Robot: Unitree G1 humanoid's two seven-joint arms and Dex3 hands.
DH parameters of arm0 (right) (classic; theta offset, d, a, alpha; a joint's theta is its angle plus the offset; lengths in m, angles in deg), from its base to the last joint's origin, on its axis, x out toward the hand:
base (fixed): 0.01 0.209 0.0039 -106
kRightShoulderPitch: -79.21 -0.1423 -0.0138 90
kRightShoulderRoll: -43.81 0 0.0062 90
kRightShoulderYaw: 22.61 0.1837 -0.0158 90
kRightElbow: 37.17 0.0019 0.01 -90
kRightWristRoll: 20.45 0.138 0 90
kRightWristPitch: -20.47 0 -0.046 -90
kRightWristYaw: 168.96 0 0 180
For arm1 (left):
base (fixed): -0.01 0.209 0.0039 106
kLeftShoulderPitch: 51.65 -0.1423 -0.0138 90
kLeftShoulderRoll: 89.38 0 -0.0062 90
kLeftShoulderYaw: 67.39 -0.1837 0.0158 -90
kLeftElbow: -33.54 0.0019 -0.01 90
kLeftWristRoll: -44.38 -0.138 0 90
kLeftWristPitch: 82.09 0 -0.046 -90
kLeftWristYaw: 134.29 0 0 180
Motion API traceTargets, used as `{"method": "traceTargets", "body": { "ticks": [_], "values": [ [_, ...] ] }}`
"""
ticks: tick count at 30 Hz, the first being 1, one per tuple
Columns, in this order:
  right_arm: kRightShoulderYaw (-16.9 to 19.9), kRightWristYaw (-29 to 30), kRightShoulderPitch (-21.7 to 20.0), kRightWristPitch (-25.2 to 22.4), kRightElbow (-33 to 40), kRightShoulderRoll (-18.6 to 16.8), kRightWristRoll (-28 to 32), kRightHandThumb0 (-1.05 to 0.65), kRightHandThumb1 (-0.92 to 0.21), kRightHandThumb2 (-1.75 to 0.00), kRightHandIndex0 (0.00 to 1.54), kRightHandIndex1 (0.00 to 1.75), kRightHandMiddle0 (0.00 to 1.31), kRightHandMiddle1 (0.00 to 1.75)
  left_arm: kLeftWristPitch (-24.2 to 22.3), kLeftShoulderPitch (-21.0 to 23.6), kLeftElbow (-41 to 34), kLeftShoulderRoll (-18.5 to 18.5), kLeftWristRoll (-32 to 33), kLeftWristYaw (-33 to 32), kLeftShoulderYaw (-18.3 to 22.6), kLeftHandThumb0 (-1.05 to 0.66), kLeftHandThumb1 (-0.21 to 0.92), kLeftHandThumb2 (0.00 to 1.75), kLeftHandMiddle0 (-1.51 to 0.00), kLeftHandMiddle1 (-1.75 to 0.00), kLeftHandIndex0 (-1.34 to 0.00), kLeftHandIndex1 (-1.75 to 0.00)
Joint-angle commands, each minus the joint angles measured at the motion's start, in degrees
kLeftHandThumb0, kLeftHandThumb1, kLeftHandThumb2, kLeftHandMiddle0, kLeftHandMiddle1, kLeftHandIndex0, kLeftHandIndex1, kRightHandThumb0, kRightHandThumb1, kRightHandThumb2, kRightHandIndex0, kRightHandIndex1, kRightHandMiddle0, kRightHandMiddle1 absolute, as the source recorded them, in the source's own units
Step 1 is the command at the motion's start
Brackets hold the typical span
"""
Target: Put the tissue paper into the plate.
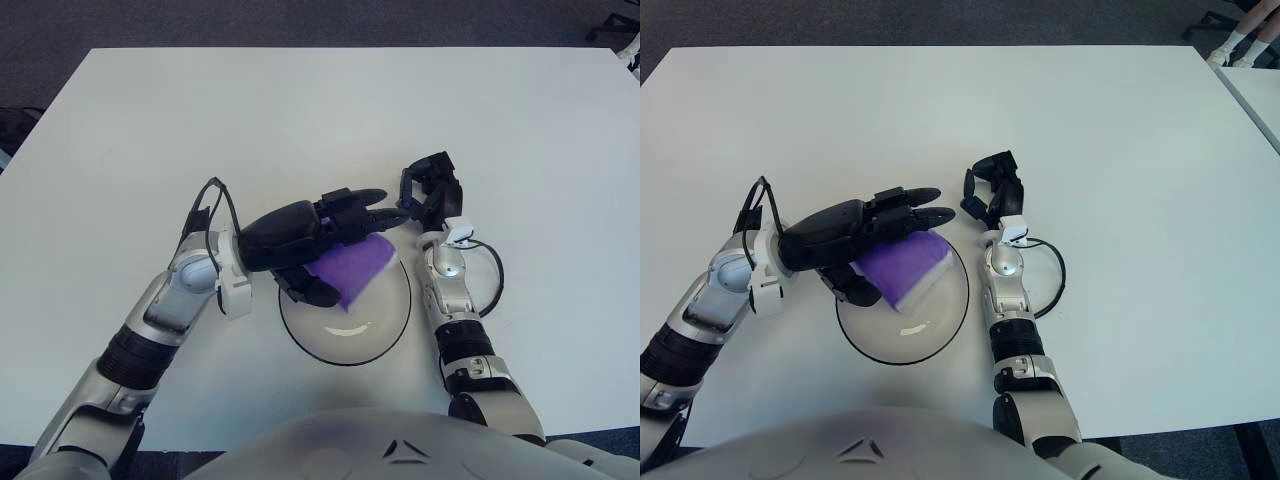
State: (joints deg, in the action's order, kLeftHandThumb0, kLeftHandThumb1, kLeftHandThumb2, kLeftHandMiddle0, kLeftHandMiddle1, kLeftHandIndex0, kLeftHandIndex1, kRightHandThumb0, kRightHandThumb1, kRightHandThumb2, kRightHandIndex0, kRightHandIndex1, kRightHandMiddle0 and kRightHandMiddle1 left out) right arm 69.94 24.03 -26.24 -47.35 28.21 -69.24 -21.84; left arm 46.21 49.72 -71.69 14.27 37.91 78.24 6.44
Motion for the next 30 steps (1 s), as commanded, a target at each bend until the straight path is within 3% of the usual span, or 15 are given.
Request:
{"method": "traceTargets", "body": {
  "ticks": [1,21,30],
  "values": [
    [0.44,-0.19,6.47,-4.54,-5.48,-0.9,0.72,-0.39,-0.66,-0.89,0.62,1.34,0.35,1.75,1.66,-0.33,0.71,0.18,2.02,0.41,0.04,-1.05,0.92,0.97,0.0,0.0,0.0,0.0],
    [-0.37,0.17,8.07,-6.86,-0.95,-1.68,0.61,-0.39,-0.67,-0.87,0.61,1.37,0.34,1.75,-1.04,-0.45,-0.25,1.27,6.95,3.59,0.4,-1.05,0.92,1.01,0.0,0.0,0.0,0.0],
    [0.86,-0.95,6.68,-4.54,-4.66,-1.64,2.65,-0.39,-0.65,-0.91,0.6,1.38,0.36,1.75,-6.16,-1.84,-2.85,2.83,4.37,1.56,5.93,-1.05,0.92,0.97,0.0,0.0,0.0,0.0]
  ]
}}
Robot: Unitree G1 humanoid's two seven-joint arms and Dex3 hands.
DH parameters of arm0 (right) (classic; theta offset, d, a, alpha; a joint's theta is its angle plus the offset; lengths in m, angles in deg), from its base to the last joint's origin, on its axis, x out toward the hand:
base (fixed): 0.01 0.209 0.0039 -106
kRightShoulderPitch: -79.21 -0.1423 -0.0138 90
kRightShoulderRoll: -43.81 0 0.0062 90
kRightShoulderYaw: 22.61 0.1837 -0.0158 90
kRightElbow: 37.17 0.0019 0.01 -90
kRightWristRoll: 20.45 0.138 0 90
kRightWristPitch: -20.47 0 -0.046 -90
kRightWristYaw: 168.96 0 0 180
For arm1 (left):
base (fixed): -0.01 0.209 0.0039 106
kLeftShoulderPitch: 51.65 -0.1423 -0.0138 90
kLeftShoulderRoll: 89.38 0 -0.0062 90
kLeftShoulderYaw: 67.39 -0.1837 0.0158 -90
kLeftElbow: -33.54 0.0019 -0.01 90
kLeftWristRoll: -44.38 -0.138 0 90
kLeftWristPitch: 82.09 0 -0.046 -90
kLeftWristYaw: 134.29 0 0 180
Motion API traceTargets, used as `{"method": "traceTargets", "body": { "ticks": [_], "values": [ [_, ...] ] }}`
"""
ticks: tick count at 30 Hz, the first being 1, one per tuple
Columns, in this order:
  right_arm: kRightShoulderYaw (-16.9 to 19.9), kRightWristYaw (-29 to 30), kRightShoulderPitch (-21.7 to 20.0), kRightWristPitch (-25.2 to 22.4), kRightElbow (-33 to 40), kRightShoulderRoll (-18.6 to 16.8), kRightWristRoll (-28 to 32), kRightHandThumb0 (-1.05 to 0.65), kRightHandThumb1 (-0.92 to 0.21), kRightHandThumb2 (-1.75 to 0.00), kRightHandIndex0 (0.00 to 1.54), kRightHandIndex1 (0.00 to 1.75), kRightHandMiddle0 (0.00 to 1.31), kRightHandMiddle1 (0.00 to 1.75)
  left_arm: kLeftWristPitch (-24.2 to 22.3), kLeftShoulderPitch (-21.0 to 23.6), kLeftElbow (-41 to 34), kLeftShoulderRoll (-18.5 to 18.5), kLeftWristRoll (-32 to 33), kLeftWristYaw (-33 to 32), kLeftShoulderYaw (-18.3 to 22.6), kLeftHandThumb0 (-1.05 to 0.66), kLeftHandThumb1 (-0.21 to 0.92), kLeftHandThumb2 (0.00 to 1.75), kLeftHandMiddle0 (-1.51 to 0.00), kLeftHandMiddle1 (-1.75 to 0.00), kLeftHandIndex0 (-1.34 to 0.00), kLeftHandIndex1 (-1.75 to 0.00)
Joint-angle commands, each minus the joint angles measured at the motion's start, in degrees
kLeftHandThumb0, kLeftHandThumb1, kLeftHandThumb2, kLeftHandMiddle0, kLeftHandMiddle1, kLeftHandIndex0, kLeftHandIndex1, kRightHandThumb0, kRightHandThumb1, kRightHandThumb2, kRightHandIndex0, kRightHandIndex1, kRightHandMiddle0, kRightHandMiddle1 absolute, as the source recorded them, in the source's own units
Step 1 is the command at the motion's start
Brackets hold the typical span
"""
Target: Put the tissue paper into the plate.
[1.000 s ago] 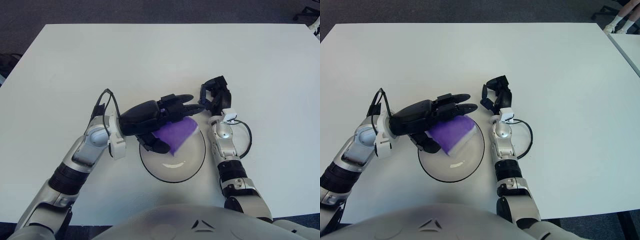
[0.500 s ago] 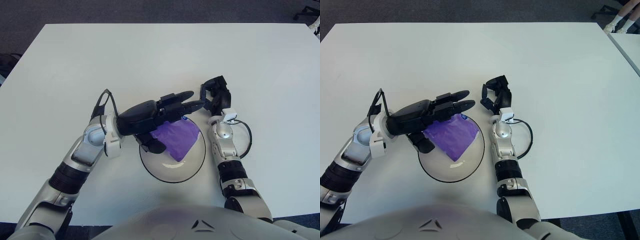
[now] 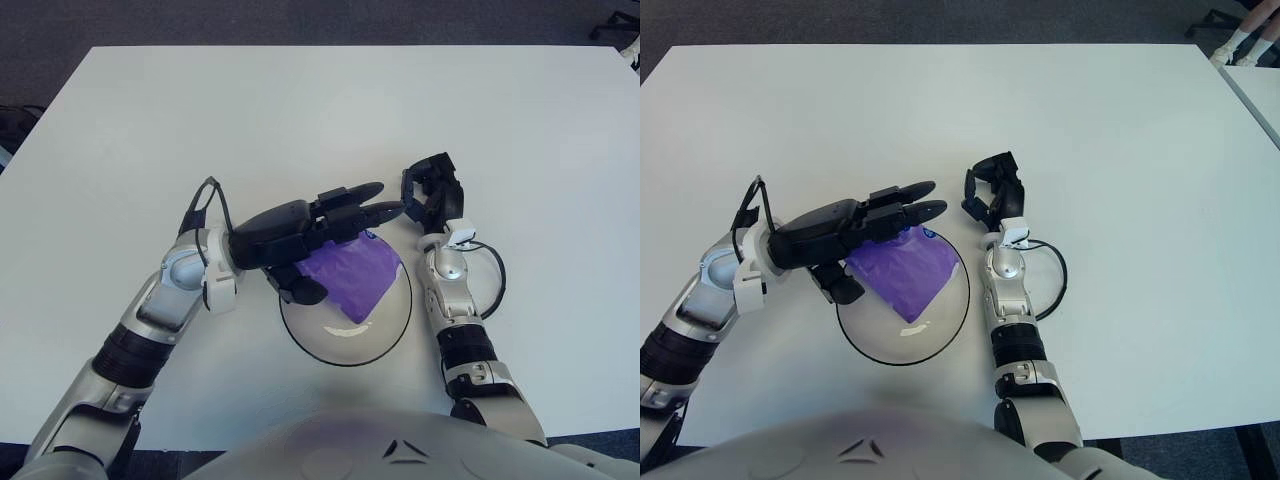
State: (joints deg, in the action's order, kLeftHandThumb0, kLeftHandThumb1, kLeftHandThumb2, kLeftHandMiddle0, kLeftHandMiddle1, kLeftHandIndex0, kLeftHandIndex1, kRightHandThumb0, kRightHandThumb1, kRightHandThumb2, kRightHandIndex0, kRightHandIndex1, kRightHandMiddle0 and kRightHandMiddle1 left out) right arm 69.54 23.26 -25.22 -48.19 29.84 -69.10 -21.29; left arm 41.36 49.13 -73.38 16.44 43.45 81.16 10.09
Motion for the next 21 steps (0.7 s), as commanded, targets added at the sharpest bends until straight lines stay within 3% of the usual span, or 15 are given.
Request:
{"method": "traceTargets", "body": {
  "ticks": [1,4,9,12,13,15,18,21],
  "values": [
    [1.34,-0.31,5.6,-3.59,-6.49,-1.77,2.25,-0.39,-0.64,-0.92,0.6,1.38,0.37,1.75,-1.53,-1.45,-1.25,0.3,-1.55,-1.7,2.55,-1.05,0.92,0.96,0.0,0.0,0.0,0.0],
    [1.74,-0.76,5.43,-2.63,-7.31,-1.82,2.8,-0.39,-0.62,-0.94,0.6,1.4,0.38,1.75,-1.27,-2.92,-0.37,-3.11,-5.07,-6.77,4.89,-1.04,0.92,0.94,0.0,0.0,0.0,0.0],
    [1.59,-0.94,4.9,0.58,-9.66,-1.13,2.32,-0.4,-0.6,-0.97,0.6,1.41,0.39,1.75,5.57,-6.02,6.86,-8.85,-13.51,-20.42,12.17,-0.97,0.92,0.97,-0.01,-0.01,0.0,0.0],
    [1.54,-0.91,4.57,1.6,-10.74,-0.85,2.11,-0.4,-0.59,-0.98,0.61,1.4,0.4,1.75,7.05,-7.2,7.82,-12.16,-16.48,-27.11,15.54,-0.83,0.92,1.02,-0.02,-0.55,0.0,-0.49],
    [1.57,-0.9,4.46,1.77,-11.05,-0.78,2.07,-0.4,-0.59,-0.98,0.61,1.4,0.4,1.75,6.47,-7.88,7.34,-14.45,-19.09,-30.68,16.45,-0.81,0.92,1.02,-0.01,-0.61,0.0,-0.56],
    [1.67,-0.9,4.25,2.0,-11.56,-0.69,2.01,-0.4,-0.59,-0.98,0.61,1.4,0.4,1.75,4.93,-8.6,6.34,-18.11,-23.79,-36.58,17.72,-0.69,0.92,1.04,-0.03,-0.87,0.0,-0.92],
    [1.83,-0.97,4.02,2.38,-12.11,-0.68,1.98,-0.4,-0.59,-0.98,0.61,1.39,0.4,1.75,0.89,-9.52,4.69,-22.22,-29.65,-43.76,19.46,-0.57,0.9,1.11,-0.12,-1.09,-0.05,-1.3],
    [1.86,-1.0,3.83,2.73,-12.61,-0.61,1.82,-0.4,-0.6,-0.97,0.6,1.39,0.39,1.75,-2.31,-10.29,5.79,-25.99,-30.1,-49.29,20.99,-0.5,0.87,1.19,-0.24,-1.26,-0.16,-1.5]
  ]
}}
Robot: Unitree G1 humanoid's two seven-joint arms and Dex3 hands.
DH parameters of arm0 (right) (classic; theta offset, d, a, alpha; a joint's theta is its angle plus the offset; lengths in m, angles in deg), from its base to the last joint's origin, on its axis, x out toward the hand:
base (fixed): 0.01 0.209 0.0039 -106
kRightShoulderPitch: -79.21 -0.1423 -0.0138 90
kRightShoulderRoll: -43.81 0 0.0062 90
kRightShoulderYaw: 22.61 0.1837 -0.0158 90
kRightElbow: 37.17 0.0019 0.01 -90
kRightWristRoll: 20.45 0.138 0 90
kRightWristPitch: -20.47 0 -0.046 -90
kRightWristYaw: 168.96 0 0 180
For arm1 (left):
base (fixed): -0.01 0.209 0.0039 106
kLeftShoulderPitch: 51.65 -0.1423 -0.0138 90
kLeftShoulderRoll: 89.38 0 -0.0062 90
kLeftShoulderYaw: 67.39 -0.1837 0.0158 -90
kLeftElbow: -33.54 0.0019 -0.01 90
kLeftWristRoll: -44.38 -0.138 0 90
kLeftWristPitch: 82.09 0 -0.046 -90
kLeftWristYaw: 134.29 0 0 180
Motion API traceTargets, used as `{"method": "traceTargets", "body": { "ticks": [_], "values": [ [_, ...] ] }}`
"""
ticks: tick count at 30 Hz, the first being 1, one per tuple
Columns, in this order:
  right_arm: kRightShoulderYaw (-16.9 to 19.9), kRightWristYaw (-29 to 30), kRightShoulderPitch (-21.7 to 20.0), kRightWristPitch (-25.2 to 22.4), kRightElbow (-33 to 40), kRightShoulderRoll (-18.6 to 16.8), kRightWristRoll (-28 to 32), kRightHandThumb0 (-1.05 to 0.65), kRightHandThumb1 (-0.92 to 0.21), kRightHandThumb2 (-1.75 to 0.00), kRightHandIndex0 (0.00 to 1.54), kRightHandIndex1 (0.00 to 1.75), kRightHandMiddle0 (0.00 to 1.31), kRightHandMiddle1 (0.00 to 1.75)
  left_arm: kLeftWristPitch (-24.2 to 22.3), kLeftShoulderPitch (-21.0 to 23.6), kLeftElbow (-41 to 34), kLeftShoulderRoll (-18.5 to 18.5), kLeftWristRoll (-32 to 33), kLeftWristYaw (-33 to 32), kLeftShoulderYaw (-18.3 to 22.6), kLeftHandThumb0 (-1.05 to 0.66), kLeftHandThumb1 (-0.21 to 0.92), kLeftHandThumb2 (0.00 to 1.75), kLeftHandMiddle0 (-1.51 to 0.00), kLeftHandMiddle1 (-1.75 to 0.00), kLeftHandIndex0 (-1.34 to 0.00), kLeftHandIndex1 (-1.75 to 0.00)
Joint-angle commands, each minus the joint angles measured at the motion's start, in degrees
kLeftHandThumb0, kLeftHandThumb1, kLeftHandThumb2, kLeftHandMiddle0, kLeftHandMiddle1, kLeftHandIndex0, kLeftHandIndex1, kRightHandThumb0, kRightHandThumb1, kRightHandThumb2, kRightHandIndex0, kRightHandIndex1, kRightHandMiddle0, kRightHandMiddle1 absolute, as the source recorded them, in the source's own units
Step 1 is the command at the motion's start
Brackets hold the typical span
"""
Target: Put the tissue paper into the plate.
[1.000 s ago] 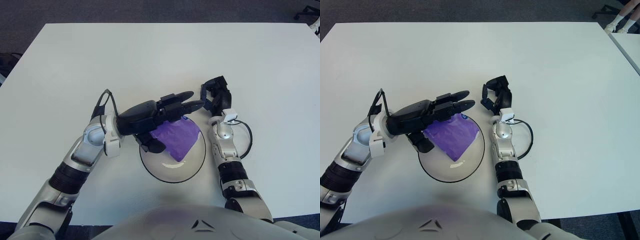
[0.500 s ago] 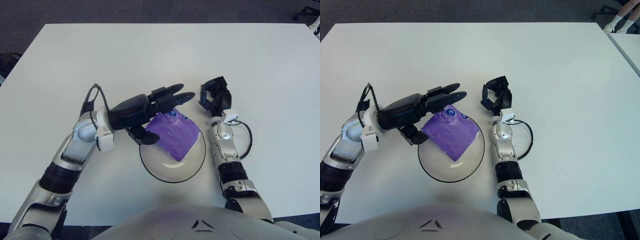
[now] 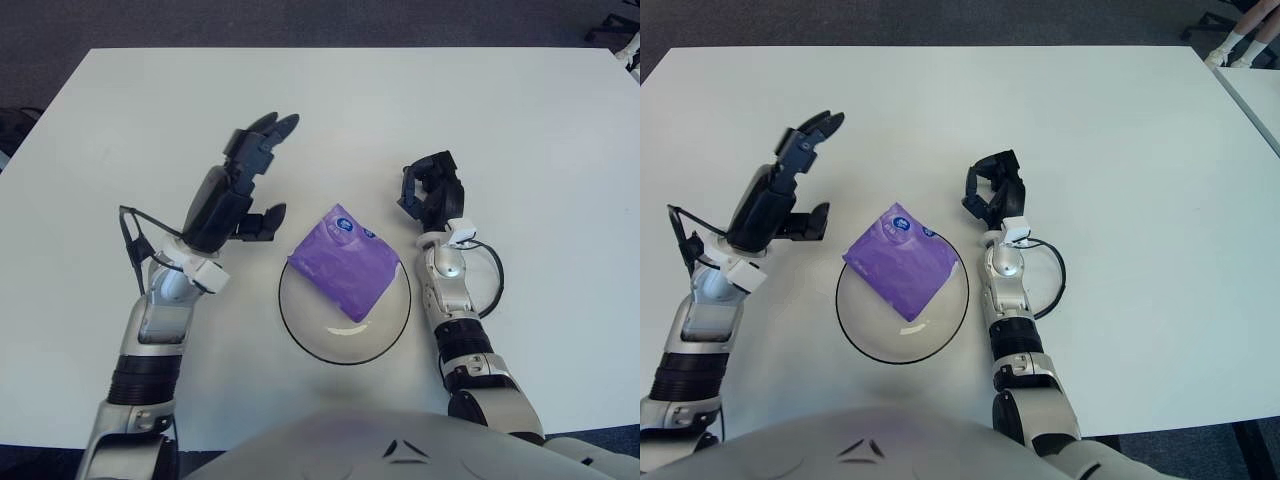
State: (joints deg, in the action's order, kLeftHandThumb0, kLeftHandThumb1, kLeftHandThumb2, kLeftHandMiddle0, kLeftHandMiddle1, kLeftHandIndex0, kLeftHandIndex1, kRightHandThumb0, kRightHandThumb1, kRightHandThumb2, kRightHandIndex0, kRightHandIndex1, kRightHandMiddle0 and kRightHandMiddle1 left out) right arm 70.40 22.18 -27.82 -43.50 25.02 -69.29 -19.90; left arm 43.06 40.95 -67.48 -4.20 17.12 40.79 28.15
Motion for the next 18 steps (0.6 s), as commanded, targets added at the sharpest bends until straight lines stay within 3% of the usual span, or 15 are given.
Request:
{"method": "traceTargets", "body": {
  "ticks": [1,4,5,8,18],
  "values": [
    [1.02,0.07,6.38,-1.9,-7.9,-0.39,0.4,-0.4,-0.6,-0.97,0.6,1.38,0.39,1.75,-4.61,-2.14,-0.19,-6.07,-3.83,-9.84,2.93,-0.49,0.86,1.2,-0.27,-1.29,-0.18,-1.54],
    [1.14,-0.04,6.18,-1.82,-8.28,-0.35,0.44,-0.4,-0.6,-0.97,0.6,1.38,0.39,1.75,-6.63,-0.86,0.76,-8.16,-2.47,-12.66,3.42,-0.47,0.85,1.23,-0.4,-1.44,-0.28,-1.67],
    [1.19,-0.09,6.12,-1.82,-8.39,-0.35,0.47,-0.4,-0.6,-0.97,0.61,1.38,0.39,1.75,-7.38,-0.11,1.69,-8.66,-1.61,-13.58,3.83,-0.45,0.76,1.14,-0.48,-1.5,-0.32,-1.7],
    [1.33,-0.22,5.93,-1.63,-8.75,-0.38,0.49,-0.4,-0.6,-0.97,0.61,1.38,0.39,1.75,-9.7,0.35,2.03,-10.58,0.07,-15.59,4.31,-0.42,0.64,1.04,-0.58,-1.6,-0.38,-1.73],
    [1.69,-0.49,5.49,-0.86,-9.6,-0.41,0.48,-0.4,-0.58,-1.0,0.63,1.4,0.41,1.75,-15.56,0.52,4.38,-12.96,5.95,-17.46,5.36,-0.43,0.51,1.1,-0.66,-1.73,-0.46,-1.75]
  ]
}}
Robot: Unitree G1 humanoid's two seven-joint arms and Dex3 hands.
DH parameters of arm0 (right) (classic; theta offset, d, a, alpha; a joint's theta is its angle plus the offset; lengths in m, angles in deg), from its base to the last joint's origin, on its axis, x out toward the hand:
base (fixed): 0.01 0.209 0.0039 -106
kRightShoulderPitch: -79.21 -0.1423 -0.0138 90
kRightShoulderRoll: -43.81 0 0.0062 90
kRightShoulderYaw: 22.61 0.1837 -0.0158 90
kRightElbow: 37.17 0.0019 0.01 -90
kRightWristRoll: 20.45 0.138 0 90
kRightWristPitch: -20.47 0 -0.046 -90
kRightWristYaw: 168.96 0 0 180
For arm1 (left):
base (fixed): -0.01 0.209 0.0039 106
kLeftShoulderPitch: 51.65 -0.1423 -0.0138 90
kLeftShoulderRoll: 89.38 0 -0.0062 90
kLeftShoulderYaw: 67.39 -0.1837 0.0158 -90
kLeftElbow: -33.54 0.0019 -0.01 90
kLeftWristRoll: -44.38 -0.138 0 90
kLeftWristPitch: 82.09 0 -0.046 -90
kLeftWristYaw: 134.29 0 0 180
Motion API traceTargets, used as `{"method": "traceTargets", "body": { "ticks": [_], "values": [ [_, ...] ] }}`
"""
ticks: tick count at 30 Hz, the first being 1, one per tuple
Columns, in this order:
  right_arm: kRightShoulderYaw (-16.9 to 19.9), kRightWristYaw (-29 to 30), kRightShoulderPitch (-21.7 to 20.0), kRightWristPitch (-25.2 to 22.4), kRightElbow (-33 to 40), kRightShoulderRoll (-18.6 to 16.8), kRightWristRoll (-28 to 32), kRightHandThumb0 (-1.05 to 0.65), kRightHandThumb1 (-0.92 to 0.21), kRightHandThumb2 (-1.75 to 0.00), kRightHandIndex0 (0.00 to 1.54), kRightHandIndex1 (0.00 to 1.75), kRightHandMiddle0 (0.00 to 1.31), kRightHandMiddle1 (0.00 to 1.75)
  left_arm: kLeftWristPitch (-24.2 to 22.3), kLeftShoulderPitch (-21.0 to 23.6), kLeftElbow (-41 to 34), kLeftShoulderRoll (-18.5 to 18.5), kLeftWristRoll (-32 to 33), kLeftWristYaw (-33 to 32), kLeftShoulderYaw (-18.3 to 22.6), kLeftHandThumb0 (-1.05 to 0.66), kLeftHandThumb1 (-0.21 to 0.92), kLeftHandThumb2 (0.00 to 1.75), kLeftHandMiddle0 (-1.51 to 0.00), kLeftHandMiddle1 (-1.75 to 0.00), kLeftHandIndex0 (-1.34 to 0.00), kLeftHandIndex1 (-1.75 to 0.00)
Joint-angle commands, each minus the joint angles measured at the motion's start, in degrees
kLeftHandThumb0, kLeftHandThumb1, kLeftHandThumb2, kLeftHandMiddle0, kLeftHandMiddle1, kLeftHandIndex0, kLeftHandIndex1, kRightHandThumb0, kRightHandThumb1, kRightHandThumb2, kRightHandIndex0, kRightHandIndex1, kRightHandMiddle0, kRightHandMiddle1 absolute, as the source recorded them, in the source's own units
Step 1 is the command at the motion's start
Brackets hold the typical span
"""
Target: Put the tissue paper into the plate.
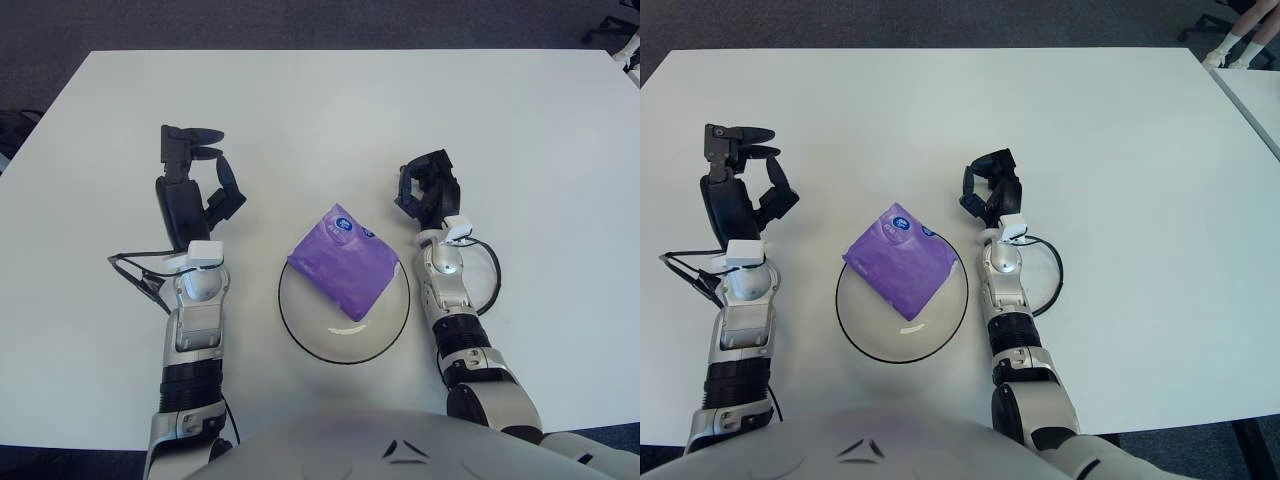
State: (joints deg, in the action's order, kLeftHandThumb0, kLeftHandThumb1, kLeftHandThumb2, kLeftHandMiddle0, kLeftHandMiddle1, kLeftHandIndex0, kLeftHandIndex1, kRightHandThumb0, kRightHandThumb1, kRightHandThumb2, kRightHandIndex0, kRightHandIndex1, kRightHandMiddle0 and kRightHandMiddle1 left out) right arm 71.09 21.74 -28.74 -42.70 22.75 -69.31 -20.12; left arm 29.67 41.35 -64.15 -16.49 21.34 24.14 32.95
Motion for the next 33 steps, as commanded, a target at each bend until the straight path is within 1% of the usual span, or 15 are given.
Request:
{"method": "traceTargets", "body": {
  "ticks": [1,3,7,13,16,19,24,28,33],
  "values": [
    [1.03,-0.07,6.37,-1.6,-7.37,-0.4,0.71,-0.4,-0.57,-1.0,0.63,1.4,0.41,1.75,-2.6,0.21,1.2,-0.7,2.1,-0.86,0.59,-0.43,0.5,1.11,-0.67,-1.73,-0.47,-1.75],
    [1.06,-0.08,6.33,-1.39,-7.48,-0.4,0.68,-0.4,-0.57,-1.01,0.63,1.41,0.41,1.75,-3.35,0.76,2.57,-0.56,2.8,-1.13,0.95,-0.43,0.47,1.14,-0.7,-1.74,-0.49,-1.75],
    [0.97,0.08,6.3,-0.87,-7.79,-0.36,0.31,-0.4,-0.56,-1.02,0.62,1.4,0.42,1.75,-5.74,1.43,4.86,-0.58,3.25,-1.94,1.21,-0.44,0.45,1.17,-0.72,-1.75,-0.51,-1.75],
    [0.99,0.09,6.22,-0.34,-8.14,-0.39,-0.1,-0.4,-0.56,-1.02,0.63,1.4,0.42,1.75,-5.37,1.98,8.62,0.08,3.65,-2.31,0.53,-0.44,0.44,1.18,-0.76,-1.75,-0.51,-1.75],
    [1.11,-0.06,6.2,-0.19,-8.19,-0.43,-0.1,-0.4,-0.56,-1.02,0.63,1.4,0.42,1.75,-2.67,2.42,13.94,0.82,4.43,-2.59,0.18,-0.44,0.44,1.18,-0.77,-1.75,-0.51,-1.75],
    [1.09,0.07,6.13,-0.23,-8.25,-0.36,-0.32,-0.4,-0.56,-1.02,0.63,1.4,0.42,1.75,0.73,3.02,19.5,2.06,6.64,-1.16,0.08,-0.44,0.45,1.16,-0.78,-1.75,-0.5,-1.75],
    [1.21,0.2,5.98,-0.48,-8.29,-0.46,-0.3,-0.4,-0.56,-1.02,0.63,1.4,0.42,1.75,4.45,3.52,24.41,3.29,10.41,1.6,-0.3,-0.43,0.48,1.13,-0.76,-1.75,-0.48,-1.75],
    [1.32,0.27,6.02,-0.42,-8.22,-0.54,-0.34,-0.4,-0.56,-1.02,0.63,1.4,0.42,1.75,6.3,3.29,27.59,3.78,13.17,4.03,-0.73,-0.42,0.51,1.09,-0.73,-1.75,-0.46,-1.75],
    [1.39,0.03,6.24,-0.43,-7.95,-0.53,-0.28,-0.41,-0.56,-1.02,0.62,1.4,0.42,1.75,6.77,2.86,29.84,4.29,15.6,6.93,-1.31,-0.42,0.53,1.07,-0.71,-1.75,-0.45,-1.75]
  ]
}}
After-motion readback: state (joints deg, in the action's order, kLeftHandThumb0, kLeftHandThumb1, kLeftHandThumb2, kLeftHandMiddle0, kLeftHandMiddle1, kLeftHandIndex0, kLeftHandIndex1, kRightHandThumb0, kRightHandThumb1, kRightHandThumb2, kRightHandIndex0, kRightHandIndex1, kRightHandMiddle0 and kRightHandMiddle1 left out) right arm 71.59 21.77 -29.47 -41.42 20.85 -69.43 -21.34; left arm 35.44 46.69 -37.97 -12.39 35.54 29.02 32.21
